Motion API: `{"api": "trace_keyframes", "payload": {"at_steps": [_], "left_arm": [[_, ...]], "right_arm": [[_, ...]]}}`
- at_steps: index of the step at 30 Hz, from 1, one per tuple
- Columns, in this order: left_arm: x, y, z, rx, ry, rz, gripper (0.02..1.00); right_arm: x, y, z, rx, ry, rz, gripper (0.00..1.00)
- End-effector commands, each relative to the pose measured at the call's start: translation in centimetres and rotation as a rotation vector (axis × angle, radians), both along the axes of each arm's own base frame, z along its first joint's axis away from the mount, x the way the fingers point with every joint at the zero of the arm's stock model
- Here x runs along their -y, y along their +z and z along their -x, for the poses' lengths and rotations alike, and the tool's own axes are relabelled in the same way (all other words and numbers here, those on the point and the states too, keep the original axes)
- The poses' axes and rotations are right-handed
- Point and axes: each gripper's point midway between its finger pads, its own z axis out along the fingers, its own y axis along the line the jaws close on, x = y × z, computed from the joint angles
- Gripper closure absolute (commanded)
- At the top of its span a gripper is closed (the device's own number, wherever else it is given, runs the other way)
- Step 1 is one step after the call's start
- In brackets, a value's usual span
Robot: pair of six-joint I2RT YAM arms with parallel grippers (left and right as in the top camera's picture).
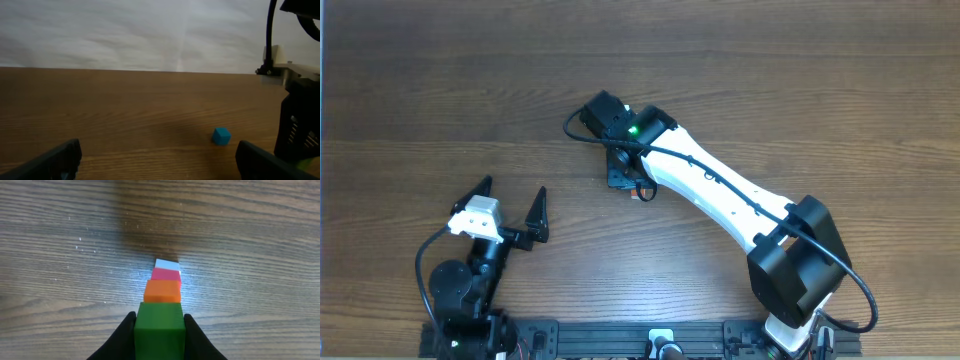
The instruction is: Stack Cubes
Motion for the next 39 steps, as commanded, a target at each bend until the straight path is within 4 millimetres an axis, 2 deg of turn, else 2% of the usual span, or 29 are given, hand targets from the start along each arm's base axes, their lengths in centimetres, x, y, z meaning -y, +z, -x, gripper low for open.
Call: {"api": "trace_keyframes", "payload": {"at_steps": [1, 39], "left_arm": [[0.3, -0.2, 0.0, 0.005, -0.015, -0.014, 0.018], [0.3, -0.2, 0.0, 0.005, -0.016, -0.014, 0.018]], "right_arm": [[0.5, 0.9, -0.3, 0.03, -0.015, -0.009, 0.987], [0.8, -0.4, -0.5, 0.035, -0.026, 0.017, 0.991]]}}
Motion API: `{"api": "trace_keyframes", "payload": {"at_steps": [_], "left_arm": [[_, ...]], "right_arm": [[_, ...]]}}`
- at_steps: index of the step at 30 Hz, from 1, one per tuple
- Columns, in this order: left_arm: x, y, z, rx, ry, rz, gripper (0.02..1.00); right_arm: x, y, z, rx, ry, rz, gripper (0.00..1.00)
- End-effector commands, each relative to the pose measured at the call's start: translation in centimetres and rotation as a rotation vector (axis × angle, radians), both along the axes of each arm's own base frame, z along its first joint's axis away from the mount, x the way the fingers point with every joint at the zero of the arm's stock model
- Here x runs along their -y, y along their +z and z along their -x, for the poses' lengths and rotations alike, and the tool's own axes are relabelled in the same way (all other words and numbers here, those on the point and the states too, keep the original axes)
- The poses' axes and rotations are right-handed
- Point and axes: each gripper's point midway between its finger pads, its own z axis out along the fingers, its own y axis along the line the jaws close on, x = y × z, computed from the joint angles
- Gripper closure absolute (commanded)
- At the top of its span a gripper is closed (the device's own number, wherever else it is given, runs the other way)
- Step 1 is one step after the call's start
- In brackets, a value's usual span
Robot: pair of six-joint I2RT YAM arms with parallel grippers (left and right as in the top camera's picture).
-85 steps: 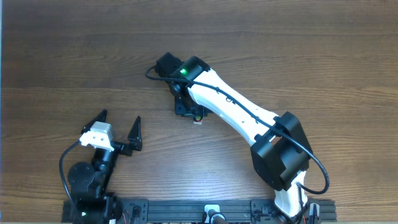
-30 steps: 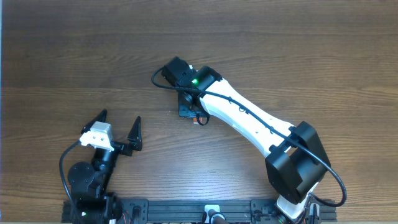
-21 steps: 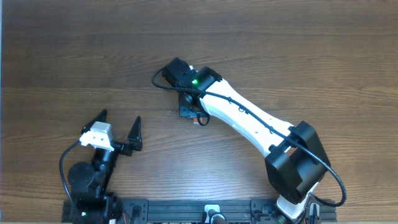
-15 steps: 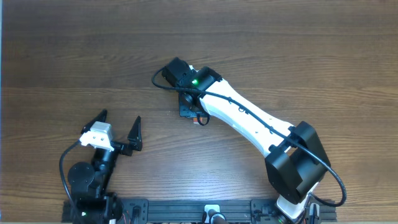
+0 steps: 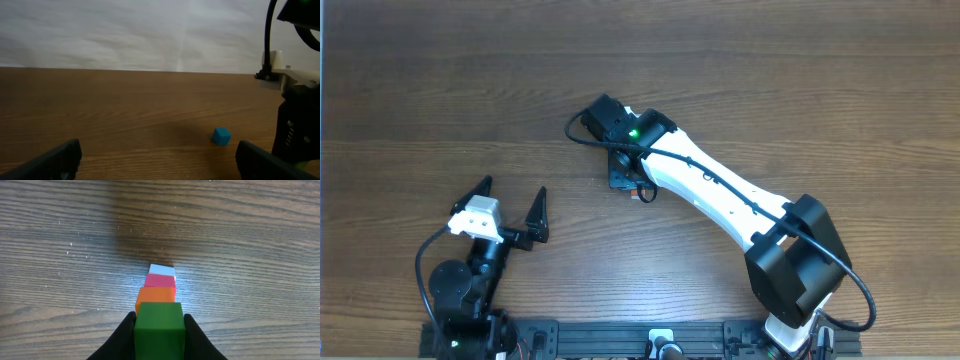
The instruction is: Stack Cubes
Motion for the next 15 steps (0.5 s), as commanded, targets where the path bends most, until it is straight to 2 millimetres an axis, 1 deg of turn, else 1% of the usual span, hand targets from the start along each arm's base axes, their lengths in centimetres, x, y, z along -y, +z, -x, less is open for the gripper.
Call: {"api": "trace_keyframes", "payload": {"at_steps": [1, 6, 7, 10, 12, 14, 15], "left_arm": [[0.28, -0.19, 0.05, 0.005, -0.015, -0.014, 0.02], [0.28, -0.19, 0.05, 0.005, -0.015, -0.014, 0.02], [0.28, -0.19, 0.05, 0.005, -0.015, -0.014, 0.018], [0.28, -0.19, 0.05, 0.005, -0.015, -0.014, 0.018], [0.28, -0.19, 0.05, 0.005, -0.015, -0.014, 0.018], [0.28, -0.19, 0.05, 0.005, -0.015, -0.014, 0.02], [0.28, -0.19, 0.05, 0.005, -0.015, -0.014, 0.023]], "right_arm": [[0.41, 0.37, -0.28, 0.02, -0.019, -0.001, 0.989], [0.36, 0.38, -0.33, 0.022, -0.019, -0.003, 0.98], [0.35, 0.39, -0.33, 0.022, -0.019, -0.003, 0.947], [0.34, 0.38, -0.31, 0.022, -0.018, -0.003, 0.807], [0.34, 0.38, -0.31, 0.022, -0.018, -0.003, 0.761], [0.34, 0.38, -0.3, 0.021, -0.018, -0.003, 0.746], [0.34, 0.38, -0.3, 0.021, -0.018, -0.003, 0.722]]}}
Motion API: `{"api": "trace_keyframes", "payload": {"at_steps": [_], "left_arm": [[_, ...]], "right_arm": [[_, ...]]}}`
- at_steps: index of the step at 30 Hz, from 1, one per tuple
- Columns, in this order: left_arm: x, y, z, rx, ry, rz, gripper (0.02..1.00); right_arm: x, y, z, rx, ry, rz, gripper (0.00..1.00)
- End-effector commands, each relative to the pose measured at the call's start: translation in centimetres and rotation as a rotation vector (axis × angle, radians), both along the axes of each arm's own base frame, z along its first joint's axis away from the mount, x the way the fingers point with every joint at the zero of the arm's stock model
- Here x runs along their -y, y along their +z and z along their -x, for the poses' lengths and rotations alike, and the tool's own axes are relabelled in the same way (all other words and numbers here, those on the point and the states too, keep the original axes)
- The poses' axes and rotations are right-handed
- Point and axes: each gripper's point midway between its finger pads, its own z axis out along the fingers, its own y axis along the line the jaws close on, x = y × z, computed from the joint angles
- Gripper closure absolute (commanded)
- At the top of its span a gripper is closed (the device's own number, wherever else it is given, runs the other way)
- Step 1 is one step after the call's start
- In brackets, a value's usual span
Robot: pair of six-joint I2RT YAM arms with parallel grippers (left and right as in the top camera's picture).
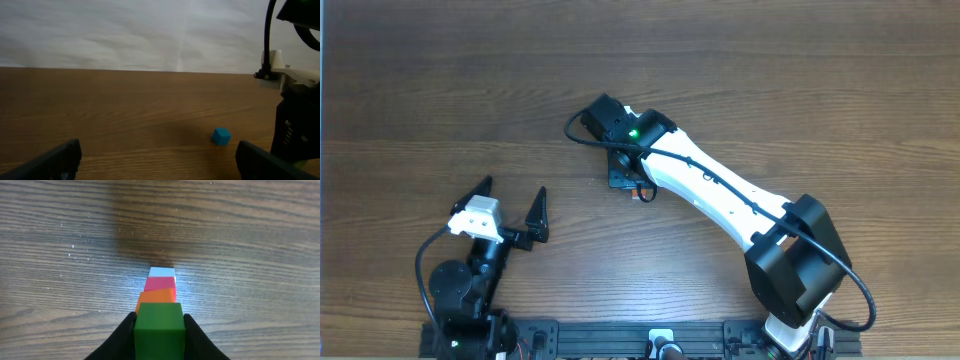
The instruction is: Stack Cubes
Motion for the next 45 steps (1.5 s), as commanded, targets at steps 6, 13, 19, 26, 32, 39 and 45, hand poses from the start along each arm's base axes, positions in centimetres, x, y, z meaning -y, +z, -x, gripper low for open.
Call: {"api": "trace_keyframes", "payload": {"at_steps": [6, 13, 19, 26, 32, 39, 45], "left_arm": [[0.3, -0.2, 0.0, 0.005, -0.015, -0.014, 0.018], [0.3, -0.2, 0.0, 0.005, -0.015, -0.014, 0.018], [0.3, -0.2, 0.0, 0.005, -0.015, -0.014, 0.018], [0.3, -0.2, 0.0, 0.005, -0.015, -0.014, 0.018], [0.3, -0.2, 0.0, 0.005, -0.015, -0.014, 0.018], [0.3, -0.2, 0.0, 0.005, -0.015, -0.014, 0.018], [0.3, -0.2, 0.0, 0.005, -0.015, -0.014, 0.02]], "right_arm": [[0.4, 0.3, -0.1, 0.013, -0.014, -0.001, 0.551], [0.4, 0.3, -0.1, 0.013, -0.014, -0.001, 0.283], [0.3, 0.9, -0.3, 0.017, -0.013, -0.005, 0.029], [-0.3, 5.1, -3.1, 0.112, 0.047, -0.021, 0.007], [1.2, 5.1, -6.0, 0.072, 0.031, 0.011, 0.018], [1.2, 1.2, -8.2, -0.009, 0.033, -0.021, 0.053], [0.5, -2.4, -8.8, -0.052, 0.051, -0.01, 0.069]]}}
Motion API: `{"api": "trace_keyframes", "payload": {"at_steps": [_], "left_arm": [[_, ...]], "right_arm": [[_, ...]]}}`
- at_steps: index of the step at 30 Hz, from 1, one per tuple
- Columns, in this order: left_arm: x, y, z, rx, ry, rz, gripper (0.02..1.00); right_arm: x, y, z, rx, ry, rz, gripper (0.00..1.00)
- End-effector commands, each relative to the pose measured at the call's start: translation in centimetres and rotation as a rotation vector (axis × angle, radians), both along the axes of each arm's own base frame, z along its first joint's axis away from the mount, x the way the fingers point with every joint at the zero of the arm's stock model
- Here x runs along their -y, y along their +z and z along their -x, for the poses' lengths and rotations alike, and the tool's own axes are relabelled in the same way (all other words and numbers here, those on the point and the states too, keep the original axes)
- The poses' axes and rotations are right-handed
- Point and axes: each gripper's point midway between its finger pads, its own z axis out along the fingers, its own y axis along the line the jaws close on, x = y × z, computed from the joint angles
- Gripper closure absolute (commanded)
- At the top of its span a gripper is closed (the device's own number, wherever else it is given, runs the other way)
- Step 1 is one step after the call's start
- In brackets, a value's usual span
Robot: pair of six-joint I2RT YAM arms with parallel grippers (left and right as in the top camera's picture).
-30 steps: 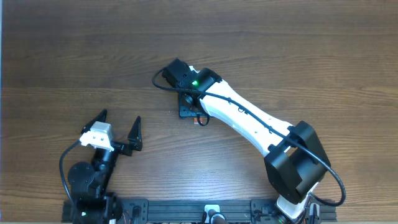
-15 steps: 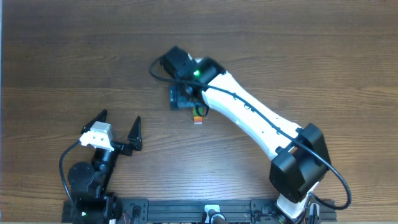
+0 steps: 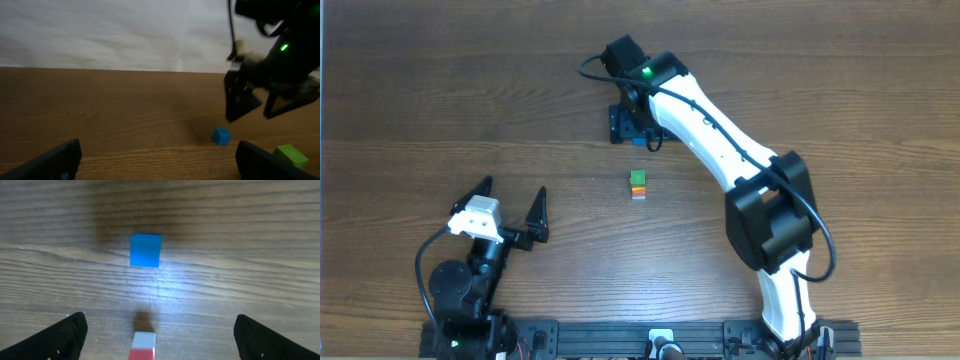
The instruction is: Stack Cubes
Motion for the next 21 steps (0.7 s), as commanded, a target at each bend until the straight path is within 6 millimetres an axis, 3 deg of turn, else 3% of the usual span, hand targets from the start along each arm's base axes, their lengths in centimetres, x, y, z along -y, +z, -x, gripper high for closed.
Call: {"api": "trace_keyframes", "payload": {"at_steps": [1, 10, 21], "left_arm": [[0.3, -0.2, 0.0, 0.005, -0.015, -0.014, 0.018], [0.3, -0.2, 0.0, 0.005, -0.016, -0.014, 0.018], [0.3, -0.2, 0.0, 0.005, -0.015, -0.014, 0.018]], "right_arm": [[-0.9, -2.0, -0.2, -0.03, 0.032, -0.009, 0.077], [-2.0, -4.7, -1.1, -0.026, 0.042, -0.014, 0.145], [-2.6, -5.5, -2.0, 0.007, 0.051, -0.02, 0.209]]}}
